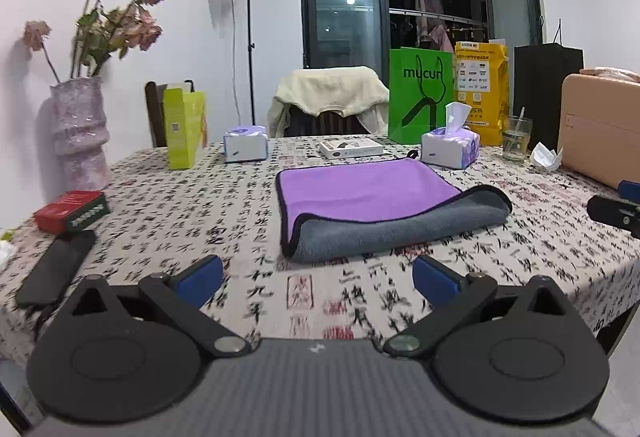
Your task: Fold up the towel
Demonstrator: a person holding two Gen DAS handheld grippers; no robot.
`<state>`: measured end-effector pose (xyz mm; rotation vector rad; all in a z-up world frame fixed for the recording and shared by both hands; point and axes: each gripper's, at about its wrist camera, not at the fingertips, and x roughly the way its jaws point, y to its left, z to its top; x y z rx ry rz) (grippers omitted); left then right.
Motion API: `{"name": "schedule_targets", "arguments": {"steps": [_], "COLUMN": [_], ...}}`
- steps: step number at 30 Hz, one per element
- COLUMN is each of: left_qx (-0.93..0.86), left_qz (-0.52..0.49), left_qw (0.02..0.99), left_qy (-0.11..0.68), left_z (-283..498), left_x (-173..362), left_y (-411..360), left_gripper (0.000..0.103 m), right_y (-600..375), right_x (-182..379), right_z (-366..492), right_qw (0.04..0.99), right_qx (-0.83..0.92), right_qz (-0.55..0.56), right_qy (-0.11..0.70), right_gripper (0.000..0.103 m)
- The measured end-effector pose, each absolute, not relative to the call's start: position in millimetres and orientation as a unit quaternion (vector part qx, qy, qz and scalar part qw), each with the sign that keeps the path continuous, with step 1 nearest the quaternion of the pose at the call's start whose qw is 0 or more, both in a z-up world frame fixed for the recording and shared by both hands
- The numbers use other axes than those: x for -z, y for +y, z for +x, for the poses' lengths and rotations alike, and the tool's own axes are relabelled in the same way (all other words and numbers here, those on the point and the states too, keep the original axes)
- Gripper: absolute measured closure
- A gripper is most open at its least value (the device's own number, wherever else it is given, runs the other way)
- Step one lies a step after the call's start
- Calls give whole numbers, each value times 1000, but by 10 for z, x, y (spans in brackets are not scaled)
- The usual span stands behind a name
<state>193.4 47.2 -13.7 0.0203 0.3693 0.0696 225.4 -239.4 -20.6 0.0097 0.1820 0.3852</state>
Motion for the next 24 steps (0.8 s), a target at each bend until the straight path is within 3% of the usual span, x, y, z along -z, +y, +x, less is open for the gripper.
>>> {"name": "schedule_targets", "arguments": {"steps": [7,13,17,20,24], "left_qx": [-22,-2,6,11,17], "left_qz": [-2,-16,-21,-24,-37], "left_qw": [982,976,972,968,962], "left_qy": [190,216,236,250,271], "left_z": [2381,2794,3073,3253,3438], "left_x": [180,254,312,337,368], "left_y": [615,718,775,818,861], "left_gripper": [10,37,48,51,50], "right_y": [-2297,-2179,-2116,-2082,-2096], "right_x": [215,248,266,292,330], "right_z": [2726,3119,3450,3695,4033], "right_qw": [975,969,964,959,948], "right_qx": [-193,-201,-210,-222,-245], "right_qz": [-25,-47,-55,-62,-46], "right_qy": [111,133,151,167,196], "right_gripper": [0,3,16,27,52]}}
